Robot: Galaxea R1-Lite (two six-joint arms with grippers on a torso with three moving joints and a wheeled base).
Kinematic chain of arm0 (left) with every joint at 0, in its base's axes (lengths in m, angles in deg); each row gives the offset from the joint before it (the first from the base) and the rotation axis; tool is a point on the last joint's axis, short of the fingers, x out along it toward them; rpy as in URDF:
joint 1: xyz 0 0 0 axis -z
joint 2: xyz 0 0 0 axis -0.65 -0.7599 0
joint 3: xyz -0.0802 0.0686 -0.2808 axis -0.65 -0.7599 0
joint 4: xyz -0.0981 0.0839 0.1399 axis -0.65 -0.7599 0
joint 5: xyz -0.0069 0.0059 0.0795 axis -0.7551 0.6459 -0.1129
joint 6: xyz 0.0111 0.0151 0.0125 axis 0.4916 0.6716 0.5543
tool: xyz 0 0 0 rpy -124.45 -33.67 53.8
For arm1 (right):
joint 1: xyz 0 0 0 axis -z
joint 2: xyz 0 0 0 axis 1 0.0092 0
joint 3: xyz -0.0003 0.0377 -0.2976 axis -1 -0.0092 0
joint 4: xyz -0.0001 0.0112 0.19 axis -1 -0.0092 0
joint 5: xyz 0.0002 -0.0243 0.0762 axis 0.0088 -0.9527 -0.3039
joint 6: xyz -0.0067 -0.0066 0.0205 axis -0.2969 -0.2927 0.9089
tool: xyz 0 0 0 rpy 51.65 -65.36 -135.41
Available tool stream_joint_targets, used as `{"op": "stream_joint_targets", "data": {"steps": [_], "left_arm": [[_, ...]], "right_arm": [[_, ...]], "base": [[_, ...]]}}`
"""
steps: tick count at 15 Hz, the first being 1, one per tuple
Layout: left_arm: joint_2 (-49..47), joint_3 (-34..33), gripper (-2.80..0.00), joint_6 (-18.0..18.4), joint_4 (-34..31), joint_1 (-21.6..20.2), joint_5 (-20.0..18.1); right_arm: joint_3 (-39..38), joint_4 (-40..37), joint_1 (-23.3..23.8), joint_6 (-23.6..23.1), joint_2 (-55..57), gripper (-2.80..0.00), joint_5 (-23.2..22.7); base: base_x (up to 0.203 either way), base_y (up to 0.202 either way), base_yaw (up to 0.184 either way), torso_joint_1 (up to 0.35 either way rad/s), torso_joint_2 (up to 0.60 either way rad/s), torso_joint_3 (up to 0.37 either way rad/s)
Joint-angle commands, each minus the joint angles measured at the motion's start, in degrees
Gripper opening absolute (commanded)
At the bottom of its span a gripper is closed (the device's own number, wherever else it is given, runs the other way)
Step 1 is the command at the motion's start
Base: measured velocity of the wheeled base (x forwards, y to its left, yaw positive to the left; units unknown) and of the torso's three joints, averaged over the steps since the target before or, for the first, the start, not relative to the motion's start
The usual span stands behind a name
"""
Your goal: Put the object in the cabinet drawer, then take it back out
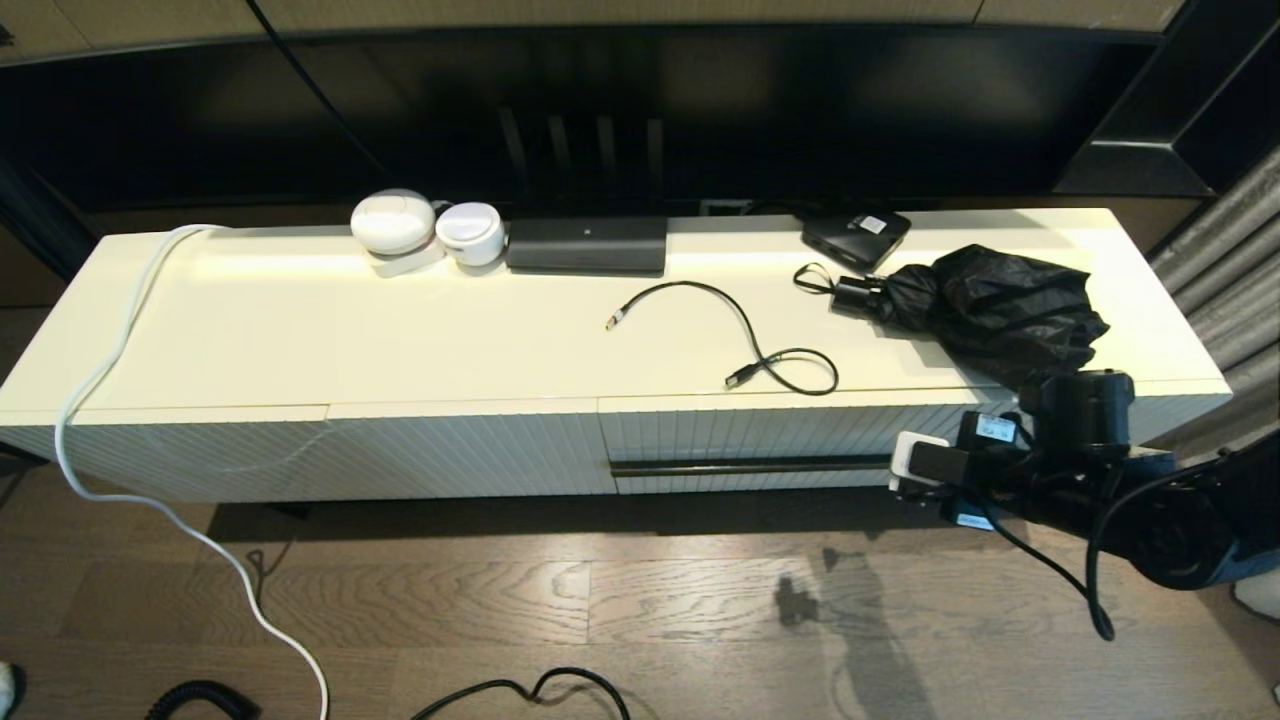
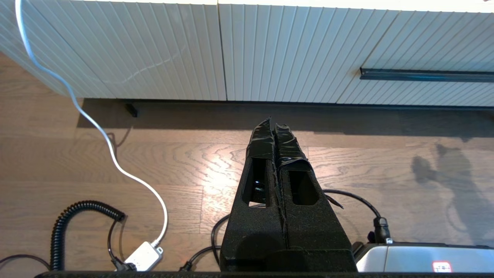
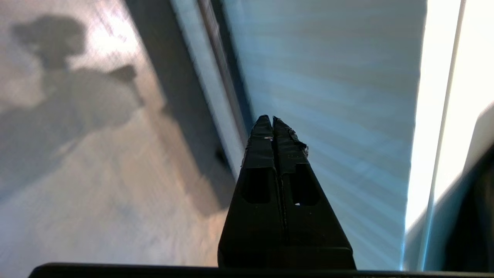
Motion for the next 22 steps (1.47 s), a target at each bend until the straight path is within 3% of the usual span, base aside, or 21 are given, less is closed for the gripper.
{"op": "stream_joint_targets", "data": {"steps": [1, 6, 14, 19, 22], "left_arm": [[-0.06, 0.00, -2.80, -0.06, 0.05, -0.02, 0.02], [-0.06, 0.00, -2.80, -0.06, 0.05, 0.06, -0.06], [-0.06, 0.00, -2.80, -0.06, 0.05, -0.02, 0.02], [-0.06, 0.00, -2.80, -0.06, 0.05, -0.02, 0.02], [-0.06, 0.00, -2.80, -0.06, 0.05, -0.02, -0.05]], "right_arm": [[-0.52, -6.98, 0.72, -0.11, -8.31, -2.80, -0.20], [2.49, -28.84, 4.63, 8.38, -24.27, -2.80, 0.49], [3.40, -55.66, 9.80, 29.31, -56.52, -2.80, 0.73], [1.78, -69.69, 10.42, 40.67, -79.35, -2.80, 0.84], [-3.84, -74.68, 10.06, 47.67, -92.72, -2.80, 3.47]], "base": [[0.000, 0.000, 0.000, 0.000, 0.00, 0.000], [0.000, 0.000, 0.000, 0.000, 0.00, 0.000], [0.000, 0.000, 0.000, 0.000, 0.00, 0.000], [0.000, 0.000, 0.000, 0.000, 0.00, 0.000], [0.000, 0.000, 0.000, 0.000, 0.00, 0.000]]}}
